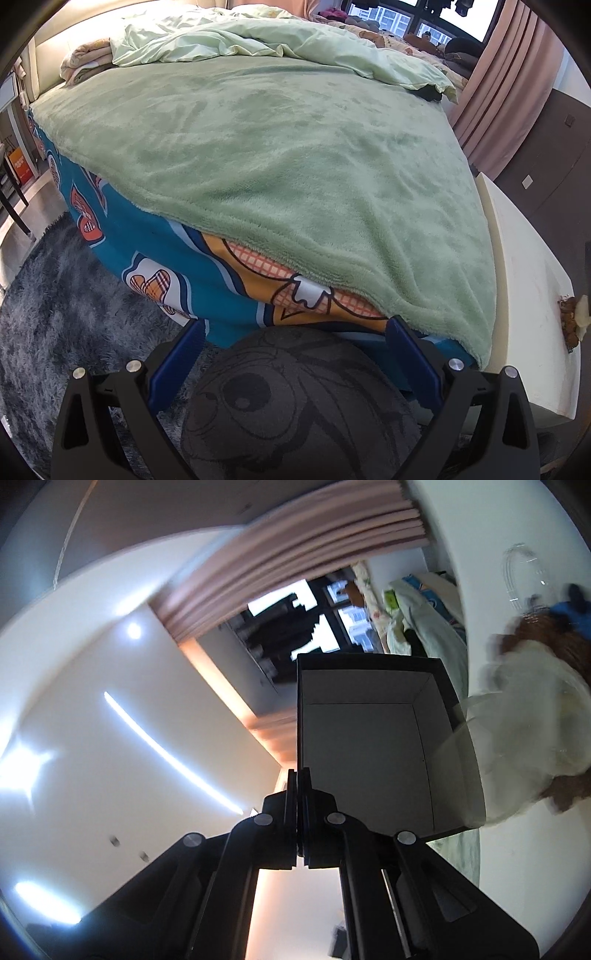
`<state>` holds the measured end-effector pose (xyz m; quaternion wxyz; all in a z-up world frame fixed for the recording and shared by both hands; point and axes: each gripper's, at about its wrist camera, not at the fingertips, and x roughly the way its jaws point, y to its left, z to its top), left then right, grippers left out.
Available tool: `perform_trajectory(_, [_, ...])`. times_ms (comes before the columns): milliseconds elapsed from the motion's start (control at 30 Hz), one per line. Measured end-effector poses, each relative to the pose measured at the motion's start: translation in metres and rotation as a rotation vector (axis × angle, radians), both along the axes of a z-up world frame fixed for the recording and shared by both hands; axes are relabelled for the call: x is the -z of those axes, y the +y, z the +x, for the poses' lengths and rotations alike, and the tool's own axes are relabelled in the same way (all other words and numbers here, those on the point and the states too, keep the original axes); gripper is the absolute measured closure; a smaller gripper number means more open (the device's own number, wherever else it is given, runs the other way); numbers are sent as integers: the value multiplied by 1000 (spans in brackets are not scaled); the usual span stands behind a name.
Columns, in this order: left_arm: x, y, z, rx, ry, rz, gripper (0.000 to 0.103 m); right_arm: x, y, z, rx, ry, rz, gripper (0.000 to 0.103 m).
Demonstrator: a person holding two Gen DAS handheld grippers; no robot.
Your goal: Organize jewelry
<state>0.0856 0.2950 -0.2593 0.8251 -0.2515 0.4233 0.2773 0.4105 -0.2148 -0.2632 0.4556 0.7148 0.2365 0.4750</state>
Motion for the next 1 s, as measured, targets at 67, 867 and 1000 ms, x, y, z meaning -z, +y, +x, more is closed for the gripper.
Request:
perform_trajectory(67, [1, 2, 0, 0, -6, -8, 8, -24, 13, 4, -24, -51, -89, 99])
perform_trajectory(867, [-5, 5, -5, 2, -56, -20, 8, -129, 117, -83, 44, -296, -1327, 6])
perform_trajectory(1000, [-16, -2, -15, -4, -95, -14, 8, -134, 79, -105, 135, -228, -1417, 5])
